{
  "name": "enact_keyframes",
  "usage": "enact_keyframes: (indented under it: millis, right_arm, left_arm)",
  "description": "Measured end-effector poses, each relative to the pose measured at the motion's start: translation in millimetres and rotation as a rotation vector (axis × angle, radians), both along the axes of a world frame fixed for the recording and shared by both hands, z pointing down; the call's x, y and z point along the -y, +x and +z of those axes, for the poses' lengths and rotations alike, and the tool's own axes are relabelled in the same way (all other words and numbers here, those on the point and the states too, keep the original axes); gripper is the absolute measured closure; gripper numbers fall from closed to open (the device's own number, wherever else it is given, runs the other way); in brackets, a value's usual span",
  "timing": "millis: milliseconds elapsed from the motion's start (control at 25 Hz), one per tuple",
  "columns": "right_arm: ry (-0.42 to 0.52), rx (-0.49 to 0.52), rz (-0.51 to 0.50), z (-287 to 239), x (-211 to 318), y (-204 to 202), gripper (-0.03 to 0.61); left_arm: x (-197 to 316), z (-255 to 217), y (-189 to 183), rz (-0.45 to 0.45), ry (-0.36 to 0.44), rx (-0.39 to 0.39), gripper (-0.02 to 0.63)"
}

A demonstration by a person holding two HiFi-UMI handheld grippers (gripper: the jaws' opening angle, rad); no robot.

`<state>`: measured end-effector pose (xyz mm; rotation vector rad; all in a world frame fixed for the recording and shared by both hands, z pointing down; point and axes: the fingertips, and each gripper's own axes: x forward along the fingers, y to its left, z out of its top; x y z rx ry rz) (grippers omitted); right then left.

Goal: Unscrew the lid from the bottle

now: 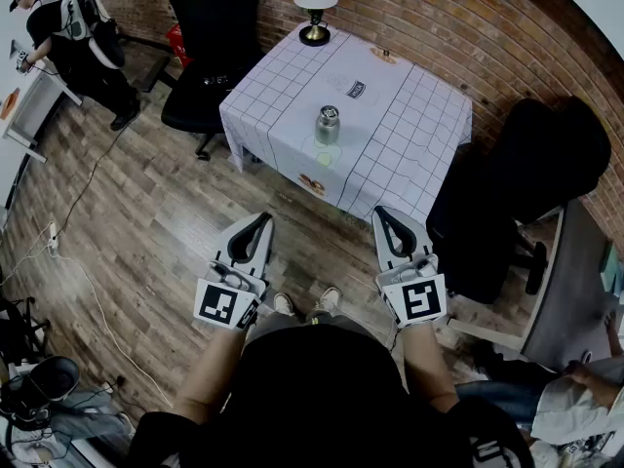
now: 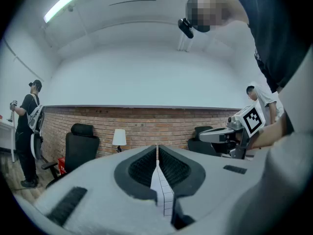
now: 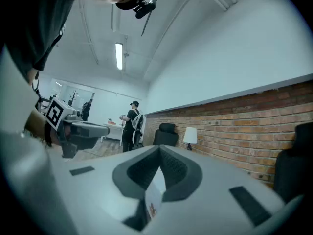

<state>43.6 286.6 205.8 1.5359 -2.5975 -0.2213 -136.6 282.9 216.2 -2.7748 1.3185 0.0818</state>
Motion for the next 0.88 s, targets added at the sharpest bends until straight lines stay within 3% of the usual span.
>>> enact_keyframes:
  millis: [360, 600, 880]
  right_arm:
    - [-0.022, 0.011, -0.011, 6, -1, 7, 0.566]
    - [-0.047, 0.147, -0.023, 23, 9, 26, 0.566]
    - [-0.086, 0.141, -0.077, 42, 16, 14, 0.565]
  left_arm:
    - [0, 4, 8, -0.011, -0.007, 0.006, 0.58]
    - [3, 7, 10, -0.049, 0.004, 0.034, 0.58]
    - [7, 25, -2, -0.092, -0.047, 0.046, 0.58]
